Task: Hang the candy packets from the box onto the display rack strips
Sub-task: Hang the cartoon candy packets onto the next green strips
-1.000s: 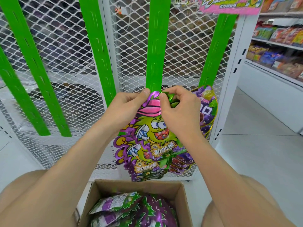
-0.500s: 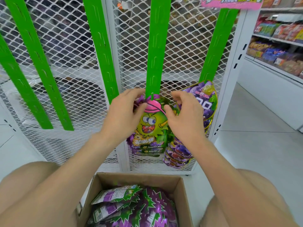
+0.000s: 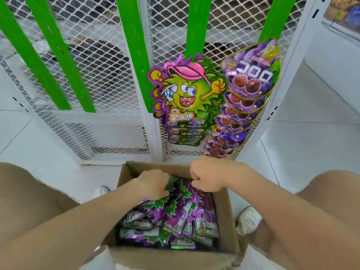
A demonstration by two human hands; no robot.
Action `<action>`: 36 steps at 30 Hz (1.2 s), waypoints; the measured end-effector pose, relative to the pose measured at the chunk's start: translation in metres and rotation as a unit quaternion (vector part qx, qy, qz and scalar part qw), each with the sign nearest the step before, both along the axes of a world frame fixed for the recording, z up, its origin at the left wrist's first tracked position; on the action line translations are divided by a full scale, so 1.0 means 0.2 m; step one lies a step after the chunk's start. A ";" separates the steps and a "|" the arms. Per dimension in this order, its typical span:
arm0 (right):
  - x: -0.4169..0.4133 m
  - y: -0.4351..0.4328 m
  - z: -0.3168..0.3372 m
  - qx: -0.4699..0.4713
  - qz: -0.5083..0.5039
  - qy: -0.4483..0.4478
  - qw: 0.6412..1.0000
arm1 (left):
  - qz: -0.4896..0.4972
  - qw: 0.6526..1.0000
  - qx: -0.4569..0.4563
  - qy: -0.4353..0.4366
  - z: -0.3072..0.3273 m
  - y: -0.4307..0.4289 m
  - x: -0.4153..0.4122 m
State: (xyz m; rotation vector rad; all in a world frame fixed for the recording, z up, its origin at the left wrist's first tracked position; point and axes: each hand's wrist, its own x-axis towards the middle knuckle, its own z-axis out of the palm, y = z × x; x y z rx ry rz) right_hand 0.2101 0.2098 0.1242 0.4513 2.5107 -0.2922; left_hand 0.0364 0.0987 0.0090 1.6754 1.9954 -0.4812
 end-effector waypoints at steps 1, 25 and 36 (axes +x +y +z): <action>0.00 0.00 -0.01 -0.002 -0.002 0.005 1.000 | 0.019 1.000 -0.013 -0.007 -0.06 -0.02 0.00; 0.04 0.25 0.22 -0.227 -0.382 0.513 0.734 | 0.367 0.709 0.441 -0.409 0.77 0.13 -0.07; -0.06 0.26 0.61 -0.061 -0.288 0.650 0.701 | 0.234 0.747 0.583 -0.219 1.15 0.31 -0.09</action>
